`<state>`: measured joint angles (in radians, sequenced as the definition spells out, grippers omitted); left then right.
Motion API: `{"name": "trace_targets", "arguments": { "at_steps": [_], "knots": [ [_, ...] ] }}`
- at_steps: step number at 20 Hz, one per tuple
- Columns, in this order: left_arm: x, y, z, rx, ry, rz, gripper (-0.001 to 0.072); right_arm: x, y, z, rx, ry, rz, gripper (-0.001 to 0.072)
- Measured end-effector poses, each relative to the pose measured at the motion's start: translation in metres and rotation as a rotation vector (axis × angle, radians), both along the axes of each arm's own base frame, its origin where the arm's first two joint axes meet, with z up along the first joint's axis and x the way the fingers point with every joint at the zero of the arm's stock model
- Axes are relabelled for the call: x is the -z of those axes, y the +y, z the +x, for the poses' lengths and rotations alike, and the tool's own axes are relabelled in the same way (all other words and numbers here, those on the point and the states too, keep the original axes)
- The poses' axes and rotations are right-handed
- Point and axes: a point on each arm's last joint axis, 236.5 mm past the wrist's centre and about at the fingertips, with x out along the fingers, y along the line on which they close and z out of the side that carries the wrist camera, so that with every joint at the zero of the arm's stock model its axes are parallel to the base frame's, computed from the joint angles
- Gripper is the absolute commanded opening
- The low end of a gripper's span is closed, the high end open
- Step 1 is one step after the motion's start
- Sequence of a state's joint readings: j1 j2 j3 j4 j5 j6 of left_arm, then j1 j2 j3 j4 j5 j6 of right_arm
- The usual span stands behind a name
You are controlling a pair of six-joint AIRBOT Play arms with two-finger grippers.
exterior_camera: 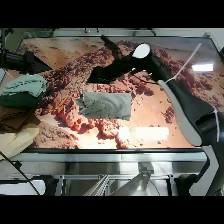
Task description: Fold the shirts.
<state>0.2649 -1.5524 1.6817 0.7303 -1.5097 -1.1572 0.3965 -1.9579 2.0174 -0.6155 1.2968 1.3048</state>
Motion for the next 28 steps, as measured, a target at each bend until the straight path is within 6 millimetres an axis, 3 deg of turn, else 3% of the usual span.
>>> {"name": "trace_targets", "arguments": {
  "at_steps": [2,5,6,7,8,9,11,15,19,20,21,23,25,28],
  "knots": [
    [0.001,-0.001,-0.003,0.012,0.007,0.001,0.0014,0.016,-0.053,0.013,0.062,0.06,-0.09,0.035],
    [0.002,-0.003,-0.007,0.027,0.018,0.0,0.0014,0.05,-0.122,0.02,0.164,0.19,-0.184,0.036],
    [0.002,-0.004,-0.009,0.033,0.021,0.0,0.0018,0.064,-0.14,0.02,0.199,0.235,-0.206,0.0434],
    [0.002,-0.004,-0.009,0.036,0.024,0.0,0.0158,0.079,-0.155,0.018,0.227,0.279,-0.228,0.0527],
    [0.002,-0.004,-0.01,0.039,0.026,0.0,0.0338,0.094,-0.167,0.013,0.252,0.324,-0.245,0.0531],
    [0.002,-0.004,-0.011,0.042,0.029,-0.001,0.0415,0.109,-0.176,0.01,0.278,0.357,-0.259,0.0531],
    [0.002,-0.004,-0.011,0.042,0.029,-0.001,0.0413,0.138,-0.187,0.001,0.316,0.413,-0.288,0.0533],
    [0.002,-0.005,-0.012,0.044,0.032,-0.002,0.0413,0.178,-0.182,-0.019,0.324,0.486,-0.301,0.0534],
    [0.002,-0.005,-0.012,0.043,0.033,-0.003,0.0413,0.189,-0.139,-0.03,0.279,0.522,-0.215,0.0524],
    [0.002,-0.005,-0.012,0.044,0.033,-0.004,0.0413,0.191,-0.128,-0.032,0.27,0.528,-0.191,0.0358],
    [0.002,-0.005,-0.012,0.043,0.033,-0.004,0.0413,0.195,-0.117,-0.035,0.26,0.527,-0.18,0.0089],
    [0.002,-0.005,-0.013,0.046,0.036,-0.004,0.0412,0.197,-0.101,-0.039,0.236,0.516,-0.152,0.0014],
    [0.002,-0.006,-0.014,0.051,0.039,-0.005,0.0412,0.189,-0.09,-0.037,0.229,0.498,-0.111,0.0013],
    [0.003,-0.006,-0.015,0.054,0.043,-0.004,0.0412,0.142,-0.096,-0.023,0.242,0.435,-0.038,0.0013]
  ]
}}
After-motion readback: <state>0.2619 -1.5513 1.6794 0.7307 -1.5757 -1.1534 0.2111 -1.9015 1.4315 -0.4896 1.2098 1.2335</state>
